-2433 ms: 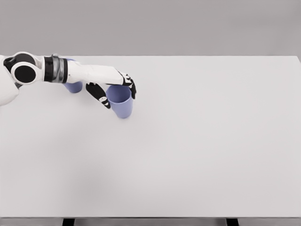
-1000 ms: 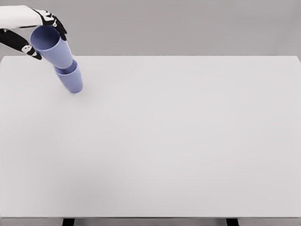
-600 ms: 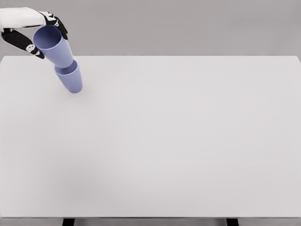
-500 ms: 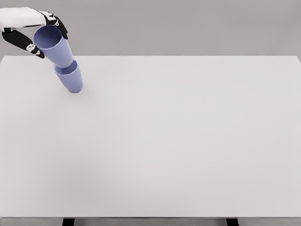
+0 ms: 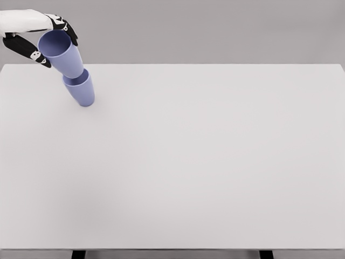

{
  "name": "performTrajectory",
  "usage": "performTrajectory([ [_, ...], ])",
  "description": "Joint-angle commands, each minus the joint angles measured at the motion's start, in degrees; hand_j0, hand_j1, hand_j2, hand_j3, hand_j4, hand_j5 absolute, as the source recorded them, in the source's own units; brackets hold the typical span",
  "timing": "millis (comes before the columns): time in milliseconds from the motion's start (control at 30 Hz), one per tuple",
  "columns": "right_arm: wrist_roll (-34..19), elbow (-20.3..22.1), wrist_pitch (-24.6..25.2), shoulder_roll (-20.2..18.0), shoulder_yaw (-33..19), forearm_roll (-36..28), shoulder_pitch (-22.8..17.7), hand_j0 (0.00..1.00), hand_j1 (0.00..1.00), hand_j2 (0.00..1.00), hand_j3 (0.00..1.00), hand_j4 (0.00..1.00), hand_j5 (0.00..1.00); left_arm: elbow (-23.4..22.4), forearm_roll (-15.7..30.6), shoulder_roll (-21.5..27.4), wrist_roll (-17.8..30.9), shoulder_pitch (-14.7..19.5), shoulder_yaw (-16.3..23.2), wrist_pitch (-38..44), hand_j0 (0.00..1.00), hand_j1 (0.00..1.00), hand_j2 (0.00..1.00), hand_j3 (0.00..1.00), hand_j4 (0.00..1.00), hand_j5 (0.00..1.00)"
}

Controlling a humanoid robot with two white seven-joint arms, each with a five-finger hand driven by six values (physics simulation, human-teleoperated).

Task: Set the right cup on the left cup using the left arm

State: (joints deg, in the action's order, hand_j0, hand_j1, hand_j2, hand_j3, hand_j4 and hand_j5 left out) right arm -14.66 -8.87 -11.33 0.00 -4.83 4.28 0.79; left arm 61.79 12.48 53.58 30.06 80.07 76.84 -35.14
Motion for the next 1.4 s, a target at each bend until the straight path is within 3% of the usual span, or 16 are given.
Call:
performTrajectory([
  [0,0.0,0.0,0.0,0.0,0.1,0.0,0.0,1.00,1.00,1.00,1.00,1.00,1.00,0.0,0.4,-0.1,-0.1,0.0,-0.1,0.1,0.53,0.53,0.53,0.53,0.53,0.53],
  [333,0.0,0.0,0.0,0.0,0.0,0.0,0.0,1.00,1.00,1.00,1.00,1.00,1.00,-5.9,0.2,-2.9,-0.1,0.0,-0.1,0.1,0.54,0.54,0.54,0.54,0.54,0.54],
  [1367,0.0,0.0,0.0,0.0,0.0,0.0,0.0,1.00,1.00,1.00,1.00,1.00,1.00,-7.5,0.1,-4.2,-0.3,-1.7,-0.8,0.1,0.54,0.54,0.54,0.54,0.54,0.54],
])
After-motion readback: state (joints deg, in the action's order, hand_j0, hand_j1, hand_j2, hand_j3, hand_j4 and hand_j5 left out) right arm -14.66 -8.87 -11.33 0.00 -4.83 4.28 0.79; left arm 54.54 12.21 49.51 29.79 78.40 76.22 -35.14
